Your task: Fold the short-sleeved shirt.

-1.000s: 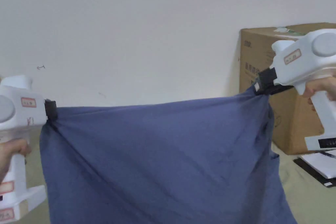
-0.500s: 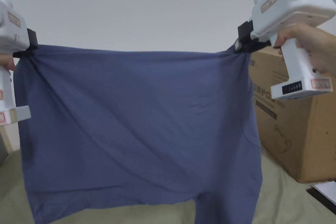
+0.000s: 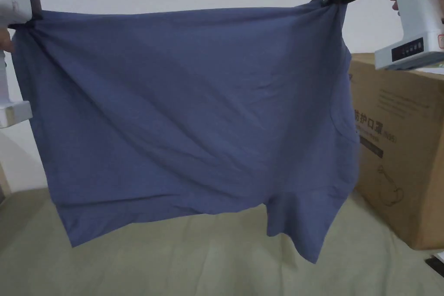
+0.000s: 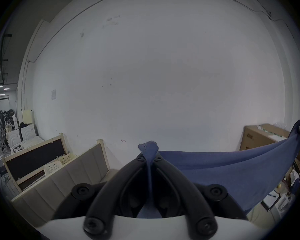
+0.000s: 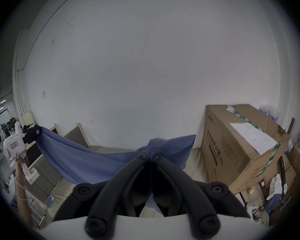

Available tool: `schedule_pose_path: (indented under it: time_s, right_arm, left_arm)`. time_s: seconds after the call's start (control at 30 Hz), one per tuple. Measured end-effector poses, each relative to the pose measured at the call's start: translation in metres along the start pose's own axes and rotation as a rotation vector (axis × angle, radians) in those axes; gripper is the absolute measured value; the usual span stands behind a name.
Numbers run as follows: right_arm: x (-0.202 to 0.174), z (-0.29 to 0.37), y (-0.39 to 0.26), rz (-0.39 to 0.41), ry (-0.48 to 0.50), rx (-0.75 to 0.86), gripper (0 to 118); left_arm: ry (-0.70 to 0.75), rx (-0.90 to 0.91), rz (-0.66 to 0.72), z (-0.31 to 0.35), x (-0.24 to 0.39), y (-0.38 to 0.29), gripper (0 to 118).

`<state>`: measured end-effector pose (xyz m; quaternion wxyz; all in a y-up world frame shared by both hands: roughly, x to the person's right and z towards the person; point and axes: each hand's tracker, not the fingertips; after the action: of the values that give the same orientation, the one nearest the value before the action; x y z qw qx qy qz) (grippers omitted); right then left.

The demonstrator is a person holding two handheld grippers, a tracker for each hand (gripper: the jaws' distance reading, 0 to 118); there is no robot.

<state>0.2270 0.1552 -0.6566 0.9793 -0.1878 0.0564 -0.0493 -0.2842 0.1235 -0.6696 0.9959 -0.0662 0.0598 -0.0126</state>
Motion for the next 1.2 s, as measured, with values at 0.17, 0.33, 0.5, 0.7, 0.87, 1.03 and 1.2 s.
schedule_pose_path:
  time_s: [0.17,0.33,0.5,0.7,0.87,1.03,1.2]
  right_arm:
    - [0.000,-0.050,-0.089,-0.008,-0.009,-0.155,1]
    - [0.021,-0.123,-0.208,-0.072,-0.020,-0.363,1]
    - [0.045,-0.186,-0.343,-0.201,-0.076,-0.586,1]
    - [0.062,-0.177,-0.443,-0.255,-0.056,-0.709,1]
    - [0.061,-0.096,-0.474,-0.272,-0.003,-0.656,1]
    - [0.030,0.000,-0.507,-0.169,0.007,-0.586,1]
    - [0.010,0.080,-0.561,-0.077,-0.029,-0.613,1]
  left_arm:
    - [-0.048,-0.176,0.069,-0.047,0.002,-0.094,1]
    - [-0.046,-0.406,0.093,-0.086,0.010,-0.236,1]
    - [-0.036,-0.660,0.107,-0.098,0.021,-0.377,1]
    - [-0.036,-0.753,0.163,-0.066,0.006,-0.459,1]
    - [-0.079,-0.704,0.151,0.016,-0.014,-0.467,1]
    - [-0.086,-0.647,0.034,0.114,-0.022,-0.467,1]
    - [-0.097,-0.640,0.028,0.196,-0.039,-0.483,1]
